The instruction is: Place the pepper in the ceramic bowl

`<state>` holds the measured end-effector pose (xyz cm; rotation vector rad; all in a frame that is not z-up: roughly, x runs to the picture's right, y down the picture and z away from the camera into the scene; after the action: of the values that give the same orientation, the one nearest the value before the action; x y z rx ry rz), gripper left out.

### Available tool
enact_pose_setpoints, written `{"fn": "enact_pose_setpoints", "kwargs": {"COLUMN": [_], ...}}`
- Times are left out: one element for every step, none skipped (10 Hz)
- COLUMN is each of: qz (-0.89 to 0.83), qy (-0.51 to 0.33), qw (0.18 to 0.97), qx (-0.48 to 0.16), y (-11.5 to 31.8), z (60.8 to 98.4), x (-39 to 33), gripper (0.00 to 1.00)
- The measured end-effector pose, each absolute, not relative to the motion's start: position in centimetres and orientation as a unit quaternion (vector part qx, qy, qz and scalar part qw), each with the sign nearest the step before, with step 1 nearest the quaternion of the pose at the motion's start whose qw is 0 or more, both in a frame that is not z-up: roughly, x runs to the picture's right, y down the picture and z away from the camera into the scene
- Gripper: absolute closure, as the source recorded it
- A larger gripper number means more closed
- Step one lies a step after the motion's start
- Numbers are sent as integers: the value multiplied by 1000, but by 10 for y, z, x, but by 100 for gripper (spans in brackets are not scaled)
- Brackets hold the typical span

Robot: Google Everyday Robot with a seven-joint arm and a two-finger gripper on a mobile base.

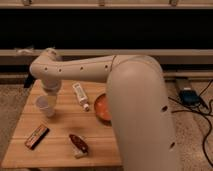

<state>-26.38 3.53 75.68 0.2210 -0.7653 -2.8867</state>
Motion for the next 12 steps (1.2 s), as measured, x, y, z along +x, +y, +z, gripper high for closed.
{"fn": "enact_pose_setpoints", "kwargs": {"qz": [-960, -959, -957, -955, -952, -947, -942, -937, -932, -929, -923, -918], "qy": [-259, -264, -271, -278, -287, -299, -311, -324, -336, -342, -353, -361], "qw": [83, 91, 95, 98, 106, 116, 125, 131, 134, 138, 151, 162], "qx": [60, 47, 39, 31, 21, 11, 2, -6, -10, -17, -22, -28], "y": [46, 58, 73, 92, 113, 136, 156, 178, 198, 209, 227, 239], "z": [751, 744, 737, 727, 717, 711, 708, 704, 700, 701, 700, 700], "x": [-253, -244, -244, -244, -242, -236, -228, -225, -222, -213, -196, -181], "gripper": [28, 28, 28, 28, 28, 28, 28, 28, 28, 28, 28, 28]}}
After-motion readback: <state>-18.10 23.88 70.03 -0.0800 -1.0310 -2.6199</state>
